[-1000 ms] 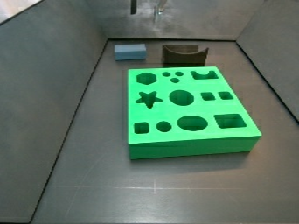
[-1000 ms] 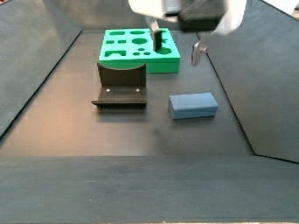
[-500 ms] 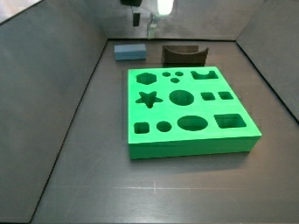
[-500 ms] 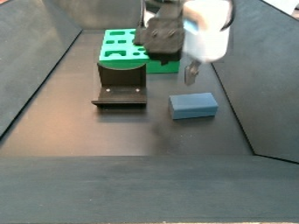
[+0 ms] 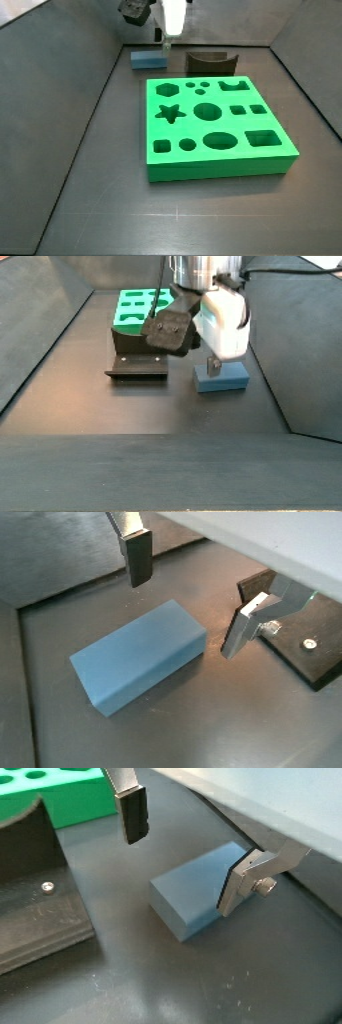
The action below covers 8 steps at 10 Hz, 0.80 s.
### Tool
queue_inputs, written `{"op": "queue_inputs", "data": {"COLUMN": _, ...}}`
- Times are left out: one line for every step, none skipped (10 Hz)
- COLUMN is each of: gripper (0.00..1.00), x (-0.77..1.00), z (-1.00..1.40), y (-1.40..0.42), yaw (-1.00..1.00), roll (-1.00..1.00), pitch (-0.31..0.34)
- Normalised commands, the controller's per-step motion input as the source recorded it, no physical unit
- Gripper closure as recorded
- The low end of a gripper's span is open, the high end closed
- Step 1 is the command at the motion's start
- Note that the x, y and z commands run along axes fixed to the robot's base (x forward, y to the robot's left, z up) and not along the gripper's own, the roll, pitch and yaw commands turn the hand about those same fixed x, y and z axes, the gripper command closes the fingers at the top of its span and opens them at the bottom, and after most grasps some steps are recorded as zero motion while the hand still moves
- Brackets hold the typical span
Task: Pick up the rectangle object. Move up. Place the rectangle object on the fixture. Regrasp the rectangle object. Move to above the board. Insert the rectangle object.
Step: Pick up the rectangle object.
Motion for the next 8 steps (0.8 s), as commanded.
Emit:
{"op": "queue_inputs", "data": {"gripper": 0.0, "x": 0.0, "z": 0.0, "y": 0.0, "yaw": -0.01, "roll": 0.0, "pitch": 0.0}}
{"op": "queue_inputs", "data": {"gripper": 0.0, "x": 0.0, "z": -0.06, "y": 0.02, "yaw": 0.0, "roll": 0.0, "pitch": 0.009}}
{"op": "queue_inputs", "data": {"gripper": 0.0, "x": -0.17, "z": -0.66, "y": 0.07, "yaw": -0.12, "roll": 0.14, "pitch": 0.02}}
{"op": "queue_inputs", "data": {"gripper": 0.0, "x": -0.17, "z": -0.76, "y": 0.06, "yaw": -0.23, "roll": 0.05, "pitch": 0.0}}
{"op": "queue_inputs", "data": {"gripper": 0.0, "x": -0.11, "z": -0.65, "y": 0.09, "yaw": -0.24, "roll": 0.0, "pitch": 0.0}}
{"op": "queue_inputs", "data": {"gripper": 0.0, "x": -0.03, "z": -0.51, "y": 0.07, "yaw": -0.24, "roll": 0.0, "pitch": 0.0}}
{"op": "queue_inputs", "data": {"gripper": 0.0, "x": -0.09, "z": -0.55, "y": 0.04, "yaw": -0.29, "roll": -0.03, "pitch": -0.016}}
{"op": "queue_inputs", "data": {"gripper": 0.0, "x": 0.0, "z": -0.25, "y": 0.08, "yaw": -0.15, "roll": -0.14, "pitch": -0.083}}
